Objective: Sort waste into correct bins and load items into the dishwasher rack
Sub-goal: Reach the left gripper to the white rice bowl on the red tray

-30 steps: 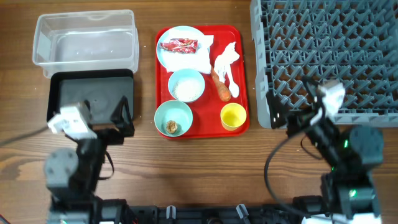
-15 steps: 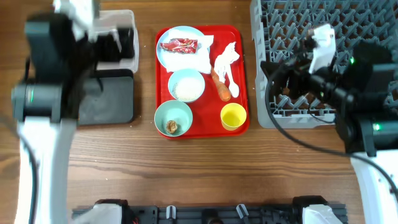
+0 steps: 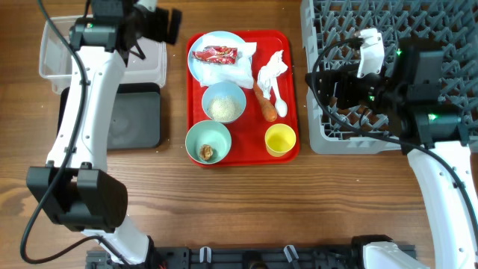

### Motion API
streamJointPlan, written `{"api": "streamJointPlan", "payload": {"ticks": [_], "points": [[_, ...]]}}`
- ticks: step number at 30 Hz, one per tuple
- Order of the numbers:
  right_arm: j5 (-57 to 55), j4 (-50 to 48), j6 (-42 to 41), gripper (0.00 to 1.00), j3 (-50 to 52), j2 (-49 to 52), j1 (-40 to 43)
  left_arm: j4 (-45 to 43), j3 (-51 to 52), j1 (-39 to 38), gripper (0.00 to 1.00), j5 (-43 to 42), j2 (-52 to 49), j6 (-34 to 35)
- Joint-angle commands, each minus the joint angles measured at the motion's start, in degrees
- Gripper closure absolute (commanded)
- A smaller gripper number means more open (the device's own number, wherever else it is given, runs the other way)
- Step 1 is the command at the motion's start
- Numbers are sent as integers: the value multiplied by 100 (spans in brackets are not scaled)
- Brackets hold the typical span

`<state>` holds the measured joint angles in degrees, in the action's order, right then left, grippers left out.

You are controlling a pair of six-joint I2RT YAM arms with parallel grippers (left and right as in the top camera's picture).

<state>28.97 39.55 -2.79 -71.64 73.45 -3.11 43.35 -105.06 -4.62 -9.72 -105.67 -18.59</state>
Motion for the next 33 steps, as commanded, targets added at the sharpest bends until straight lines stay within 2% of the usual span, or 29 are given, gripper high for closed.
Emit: {"api": "streamJointPlan", "payload": {"ticks": [1,4,8,12,17,21,23,29,33], "points": [[111,59,-186,0,-120,22,2,859,-103,-284,0,-1104,26,-175],[109,33,-173,0,-120,22,2,1545,-103,-605,0,-1449,-9,-166],[107,50,-175,0,-120,22,2,1895,-26,-1104,0,-1513,-129,476],[103,118,-168,0,-109,22,2,1888,195,-1567,1,-970,-380,772],[57,221,-162,1,-109,22,2,1836,372,-1794,20,-107,-918,1775],[37,212,-42,3,-109,22,2,1711,490,-1823,26,-90,-1440,2186],[-4,227,-24,4,-109,22,2,1722,494,-1867,26,-149,-1657,2258],[-219,269,-22,5,-109,22,2,1718,501,-2122,41,-175,-1812,2251],[-219,269,-20,6,-109,22,4,1572,629,-2304,44,24,-1821,2247]]}}
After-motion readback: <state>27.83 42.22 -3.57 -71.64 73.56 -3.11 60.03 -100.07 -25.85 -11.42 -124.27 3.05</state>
